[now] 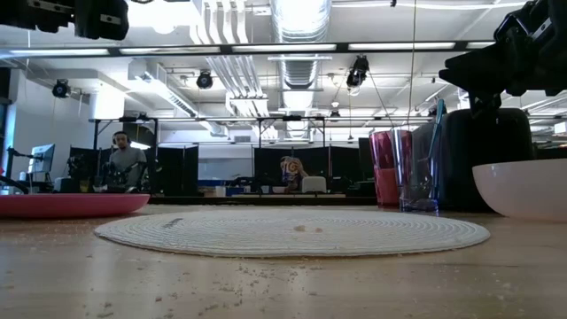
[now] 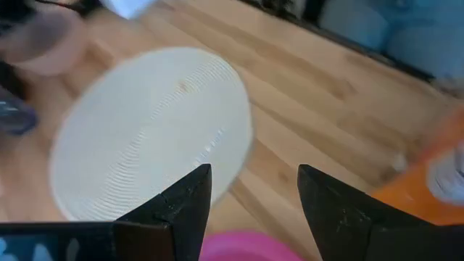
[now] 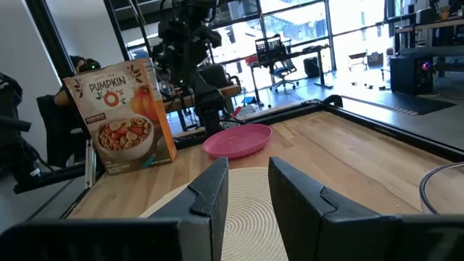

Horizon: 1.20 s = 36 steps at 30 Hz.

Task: Arrange a breakfast setting
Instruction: Move the cereal box to the top center of the table

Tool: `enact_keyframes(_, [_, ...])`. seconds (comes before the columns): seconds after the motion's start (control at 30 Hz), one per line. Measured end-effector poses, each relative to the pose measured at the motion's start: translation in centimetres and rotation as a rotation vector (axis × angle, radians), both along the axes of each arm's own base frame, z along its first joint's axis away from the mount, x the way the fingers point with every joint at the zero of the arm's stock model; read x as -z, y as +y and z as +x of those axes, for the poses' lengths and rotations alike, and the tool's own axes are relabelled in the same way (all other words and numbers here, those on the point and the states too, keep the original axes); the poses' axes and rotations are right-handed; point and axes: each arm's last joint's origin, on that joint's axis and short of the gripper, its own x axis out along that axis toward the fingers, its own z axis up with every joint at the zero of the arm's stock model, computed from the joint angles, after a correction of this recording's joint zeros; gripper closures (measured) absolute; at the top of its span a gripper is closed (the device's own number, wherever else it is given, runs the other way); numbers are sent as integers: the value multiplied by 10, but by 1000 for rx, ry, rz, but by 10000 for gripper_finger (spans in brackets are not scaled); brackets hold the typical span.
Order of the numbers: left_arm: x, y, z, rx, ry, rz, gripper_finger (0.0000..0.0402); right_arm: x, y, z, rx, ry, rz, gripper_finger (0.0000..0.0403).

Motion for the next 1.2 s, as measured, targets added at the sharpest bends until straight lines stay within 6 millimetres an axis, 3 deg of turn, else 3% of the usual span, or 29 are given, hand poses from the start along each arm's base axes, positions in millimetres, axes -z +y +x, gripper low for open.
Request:
enact_keyframes(0.27, [-1,6,15,171,152,16,212,0,0,0,0,0,0,312])
enact_keyframes(0.63, [2,6,17,367,209,21,212,0,0,0,0,0,0,312])
enact_keyframes(1.0, [4,8,22,377,218,7,212,0,0,0,0,0,0,312])
enact_keyframes(1.2, [12,12,35,390,267,-34,204,0,0,0,0,0,0,312])
